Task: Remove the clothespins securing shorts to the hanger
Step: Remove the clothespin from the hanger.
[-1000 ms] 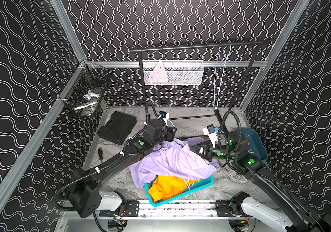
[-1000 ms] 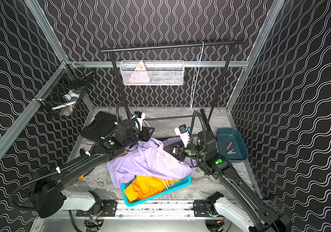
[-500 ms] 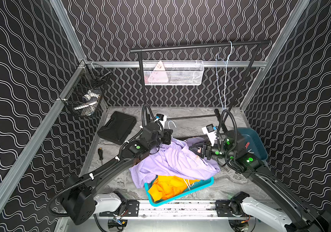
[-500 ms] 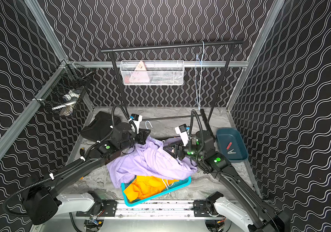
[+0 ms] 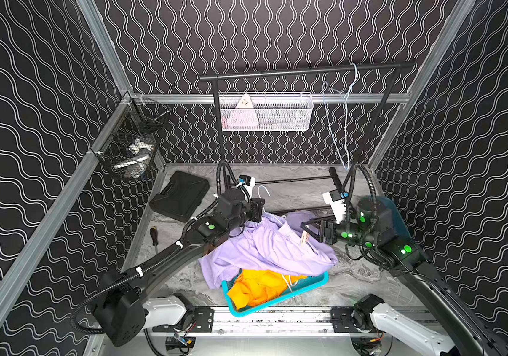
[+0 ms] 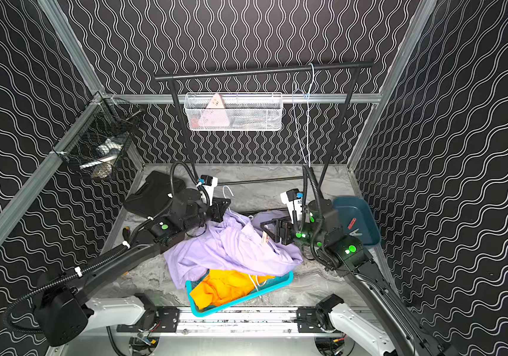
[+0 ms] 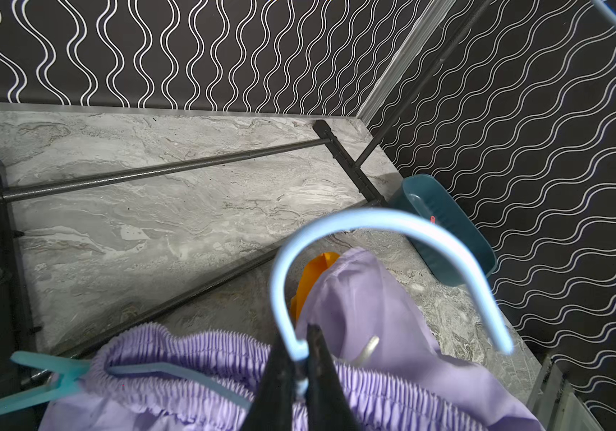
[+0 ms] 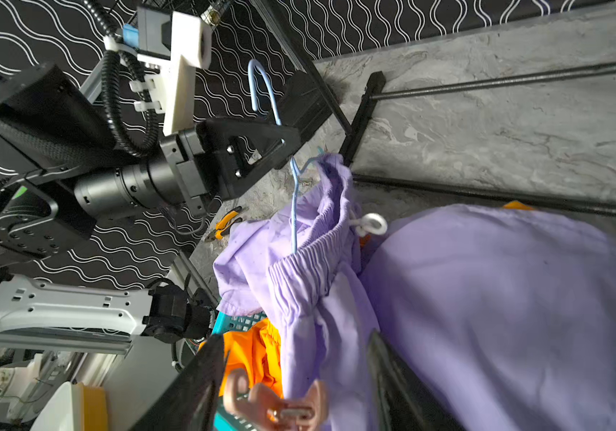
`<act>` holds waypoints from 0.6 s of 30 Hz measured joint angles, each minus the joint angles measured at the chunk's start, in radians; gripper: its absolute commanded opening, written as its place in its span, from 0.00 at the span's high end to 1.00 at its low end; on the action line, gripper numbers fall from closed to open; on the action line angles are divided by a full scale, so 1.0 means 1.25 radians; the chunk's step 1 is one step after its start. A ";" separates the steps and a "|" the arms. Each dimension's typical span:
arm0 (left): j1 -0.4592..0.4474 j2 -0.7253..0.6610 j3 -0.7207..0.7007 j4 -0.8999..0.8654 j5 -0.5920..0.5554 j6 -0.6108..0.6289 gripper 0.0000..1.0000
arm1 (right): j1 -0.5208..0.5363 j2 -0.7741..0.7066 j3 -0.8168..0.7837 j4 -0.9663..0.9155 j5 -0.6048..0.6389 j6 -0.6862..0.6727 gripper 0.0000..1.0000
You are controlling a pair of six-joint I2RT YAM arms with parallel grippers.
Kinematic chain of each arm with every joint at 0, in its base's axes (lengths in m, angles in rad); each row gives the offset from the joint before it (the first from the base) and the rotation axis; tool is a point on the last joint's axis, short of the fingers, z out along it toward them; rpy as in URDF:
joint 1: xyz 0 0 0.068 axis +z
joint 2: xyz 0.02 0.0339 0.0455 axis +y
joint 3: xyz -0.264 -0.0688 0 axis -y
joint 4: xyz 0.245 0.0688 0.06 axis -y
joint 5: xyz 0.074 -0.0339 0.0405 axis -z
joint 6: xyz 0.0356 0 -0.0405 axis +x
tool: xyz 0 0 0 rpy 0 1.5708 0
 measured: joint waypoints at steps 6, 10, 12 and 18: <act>0.000 0.000 0.000 0.000 0.000 0.000 1.00 | 0.000 -0.004 -0.011 -0.036 -0.012 0.025 0.44; 0.000 0.000 0.000 0.000 0.002 0.000 1.00 | 0.006 0.002 -0.018 -0.038 -0.023 0.043 0.60; 0.000 0.000 0.000 0.000 0.003 0.000 1.00 | 0.010 0.007 -0.018 -0.036 -0.028 0.045 0.68; 0.000 0.000 0.000 0.000 0.003 0.000 1.00 | 0.016 0.012 -0.019 -0.034 -0.045 0.057 0.88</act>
